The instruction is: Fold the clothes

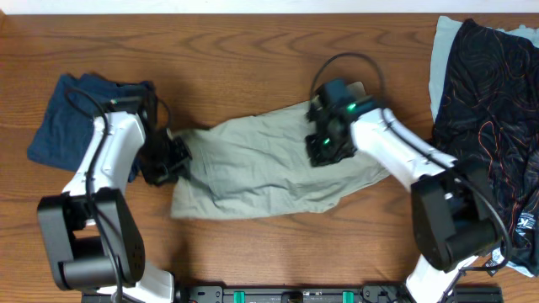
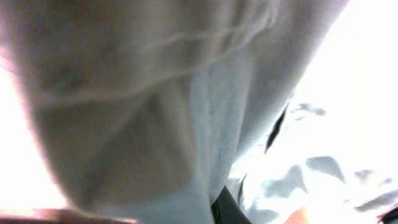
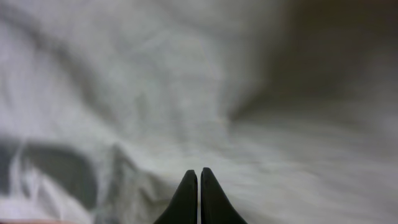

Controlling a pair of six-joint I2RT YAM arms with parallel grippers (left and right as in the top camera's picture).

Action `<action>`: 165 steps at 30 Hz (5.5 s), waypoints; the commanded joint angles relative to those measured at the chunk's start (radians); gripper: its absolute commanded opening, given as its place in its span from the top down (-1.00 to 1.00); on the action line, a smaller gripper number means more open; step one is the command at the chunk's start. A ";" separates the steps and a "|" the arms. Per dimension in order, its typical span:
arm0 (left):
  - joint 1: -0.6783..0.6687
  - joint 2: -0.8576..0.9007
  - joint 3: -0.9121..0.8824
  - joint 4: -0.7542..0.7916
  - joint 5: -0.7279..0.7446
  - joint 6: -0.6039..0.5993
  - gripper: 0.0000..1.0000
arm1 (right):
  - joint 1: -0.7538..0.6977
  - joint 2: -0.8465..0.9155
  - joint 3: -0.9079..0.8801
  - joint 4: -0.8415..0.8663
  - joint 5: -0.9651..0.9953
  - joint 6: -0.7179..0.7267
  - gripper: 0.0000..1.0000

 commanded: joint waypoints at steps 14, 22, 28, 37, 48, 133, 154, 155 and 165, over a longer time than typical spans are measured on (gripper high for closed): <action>-0.002 -0.309 0.176 -0.007 0.215 0.006 0.89 | 0.358 0.013 -0.180 0.443 -0.140 0.029 0.63; -0.002 -0.354 0.176 0.011 0.266 -0.039 0.88 | 0.397 0.013 -0.180 0.542 -0.072 0.064 0.58; -0.002 -0.354 0.176 0.035 0.264 -0.038 0.88 | 0.321 -0.047 -0.152 0.446 0.023 0.064 0.48; -0.002 -0.354 0.176 0.089 0.311 -0.085 0.88 | 0.189 -0.146 -0.146 0.369 -0.086 0.066 0.86; -0.002 -0.355 0.176 0.154 0.491 -0.148 0.88 | 0.362 0.053 -0.148 0.462 -0.104 0.175 0.95; -0.542 -0.127 0.174 0.645 0.259 -0.430 0.14 | 0.026 -0.042 -0.308 0.120 0.236 0.244 -0.08; -0.259 -0.023 0.172 0.426 -0.138 0.020 -0.55 | -0.236 -0.355 -0.180 -0.071 -0.026 -0.003 -0.15; -0.259 -0.007 0.172 0.426 -0.136 0.029 -0.59 | -0.225 -0.354 -0.180 -0.072 -0.025 0.001 -0.15; -0.259 0.195 0.171 0.445 -0.040 0.128 -0.78 | -0.157 -0.284 -0.211 0.026 -0.013 0.025 0.09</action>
